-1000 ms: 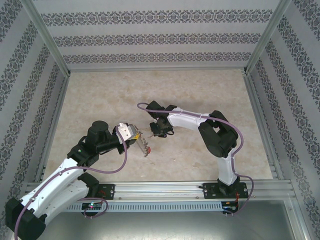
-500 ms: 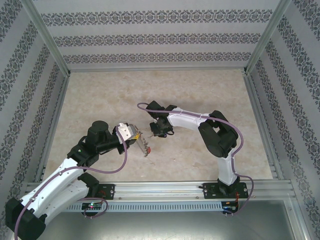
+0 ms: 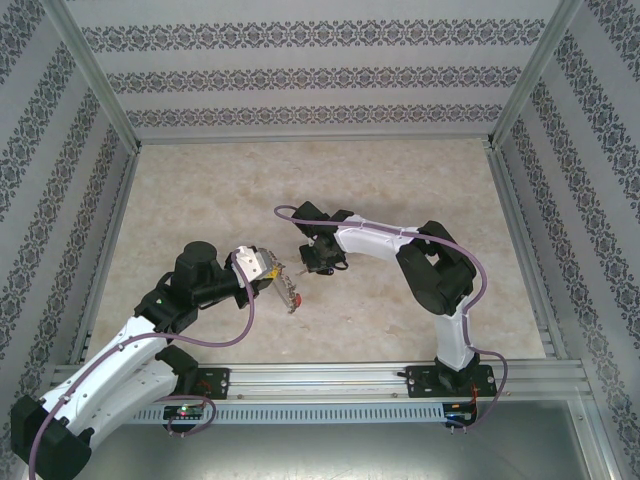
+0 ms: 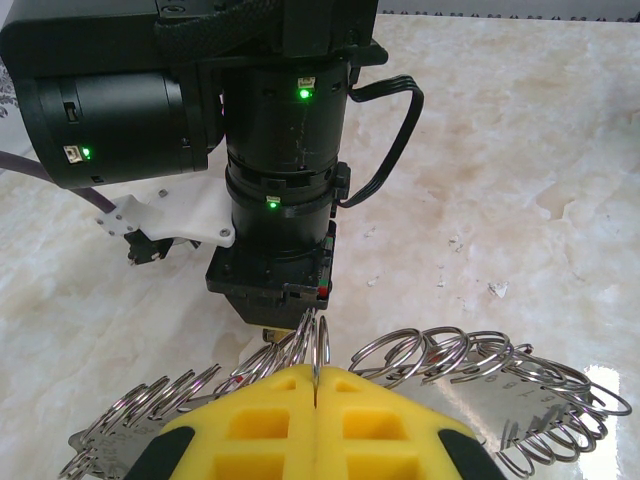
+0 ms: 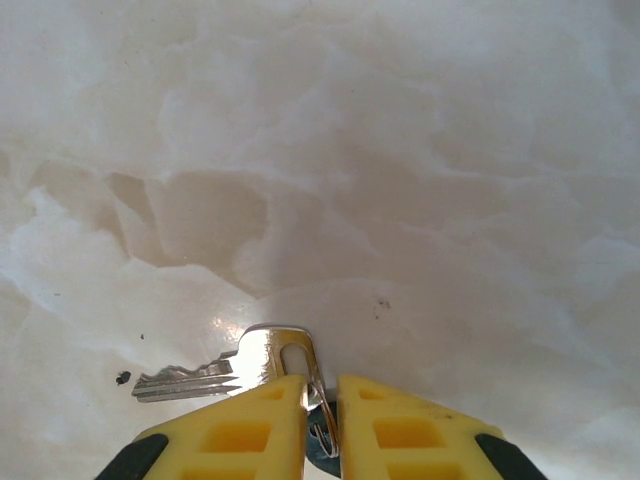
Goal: Put the keys on the keyring
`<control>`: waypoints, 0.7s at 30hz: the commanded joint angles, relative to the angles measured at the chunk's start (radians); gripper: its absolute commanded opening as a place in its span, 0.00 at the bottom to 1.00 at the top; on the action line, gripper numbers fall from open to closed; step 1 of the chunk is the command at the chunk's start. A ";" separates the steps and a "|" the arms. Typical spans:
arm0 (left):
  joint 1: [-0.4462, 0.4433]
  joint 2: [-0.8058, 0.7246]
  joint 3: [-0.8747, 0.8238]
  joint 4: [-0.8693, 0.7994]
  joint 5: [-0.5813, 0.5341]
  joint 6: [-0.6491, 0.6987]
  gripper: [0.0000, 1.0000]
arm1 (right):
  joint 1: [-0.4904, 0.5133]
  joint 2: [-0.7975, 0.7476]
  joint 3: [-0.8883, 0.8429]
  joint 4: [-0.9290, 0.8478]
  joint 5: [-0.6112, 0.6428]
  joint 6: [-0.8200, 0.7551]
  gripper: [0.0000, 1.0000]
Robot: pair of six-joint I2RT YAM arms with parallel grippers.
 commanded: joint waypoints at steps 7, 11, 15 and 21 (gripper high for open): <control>-0.010 -0.025 0.011 0.010 0.013 0.010 0.00 | -0.001 0.019 0.025 -0.019 -0.009 -0.010 0.16; -0.010 -0.024 0.010 0.011 0.016 0.011 0.00 | 0.000 0.011 0.024 -0.022 0.001 -0.011 0.12; -0.010 -0.025 0.010 0.007 0.017 0.008 0.00 | -0.001 -0.003 0.014 -0.019 0.008 -0.018 0.05; -0.011 -0.027 0.014 0.005 0.018 0.007 0.00 | -0.001 -0.108 -0.051 0.025 0.019 -0.032 0.00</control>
